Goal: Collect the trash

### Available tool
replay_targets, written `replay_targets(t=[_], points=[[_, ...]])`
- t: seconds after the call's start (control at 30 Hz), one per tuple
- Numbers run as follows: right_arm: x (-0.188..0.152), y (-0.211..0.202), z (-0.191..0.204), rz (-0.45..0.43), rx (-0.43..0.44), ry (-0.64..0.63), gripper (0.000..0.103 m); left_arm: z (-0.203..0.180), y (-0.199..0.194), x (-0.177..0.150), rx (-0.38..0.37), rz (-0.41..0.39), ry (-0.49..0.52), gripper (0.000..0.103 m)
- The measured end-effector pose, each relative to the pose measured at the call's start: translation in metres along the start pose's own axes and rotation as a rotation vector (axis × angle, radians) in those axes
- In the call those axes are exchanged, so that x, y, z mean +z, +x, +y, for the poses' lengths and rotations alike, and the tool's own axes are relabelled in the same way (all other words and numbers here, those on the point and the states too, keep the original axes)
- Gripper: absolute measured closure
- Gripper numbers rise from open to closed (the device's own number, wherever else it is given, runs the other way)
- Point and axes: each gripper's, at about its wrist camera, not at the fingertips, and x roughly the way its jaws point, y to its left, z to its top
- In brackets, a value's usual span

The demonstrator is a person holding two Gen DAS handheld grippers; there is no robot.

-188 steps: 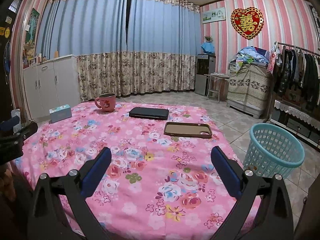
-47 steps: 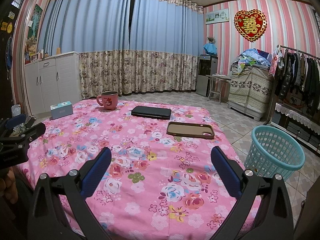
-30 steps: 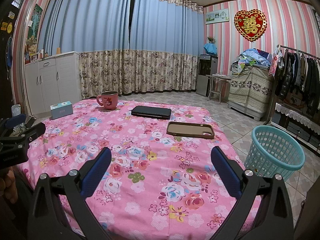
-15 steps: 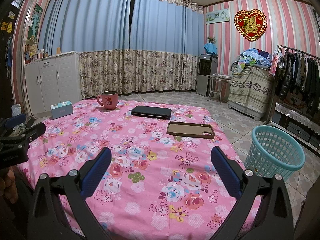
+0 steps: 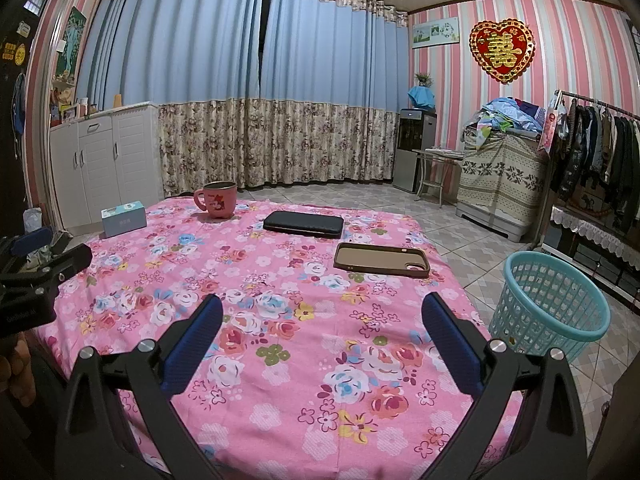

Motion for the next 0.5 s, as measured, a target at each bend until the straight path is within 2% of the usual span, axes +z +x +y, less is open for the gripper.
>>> replay_targets(t=[0.5], points=[[-0.0010, -0.0011, 0.0001, 0.001, 0.000, -0.003, 0.006, 0.0034, -0.0003, 0.0000, -0.011, -0.001, -0.022, 0.005]])
